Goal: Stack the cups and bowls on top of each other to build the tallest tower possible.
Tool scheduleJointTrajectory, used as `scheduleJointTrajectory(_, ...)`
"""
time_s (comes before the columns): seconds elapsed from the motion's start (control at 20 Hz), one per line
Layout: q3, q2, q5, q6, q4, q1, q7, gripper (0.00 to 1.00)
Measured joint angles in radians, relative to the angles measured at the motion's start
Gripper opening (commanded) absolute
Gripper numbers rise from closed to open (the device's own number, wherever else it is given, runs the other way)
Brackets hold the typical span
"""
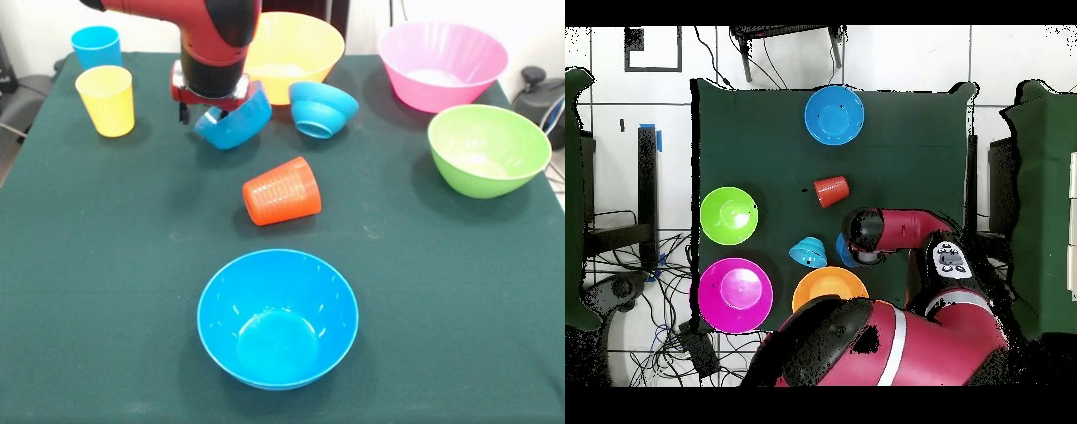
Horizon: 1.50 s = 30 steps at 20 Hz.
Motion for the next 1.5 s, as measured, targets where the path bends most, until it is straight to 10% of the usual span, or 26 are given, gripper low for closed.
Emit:
scheduleJointTrajectory(0.1,-0.002,0.002,0.0,0.001,-0.005,0.0,0.0,1.0)
scheduleJointTrajectory(0.15,-0.003,0.004,0.0,0.001,-0.009,0.0,0.0,0.0)
scheduleJointTrajectory(1.5,-0.004,0.0,0.003,0.009,-0.013,-0.004,0.0,0.0)
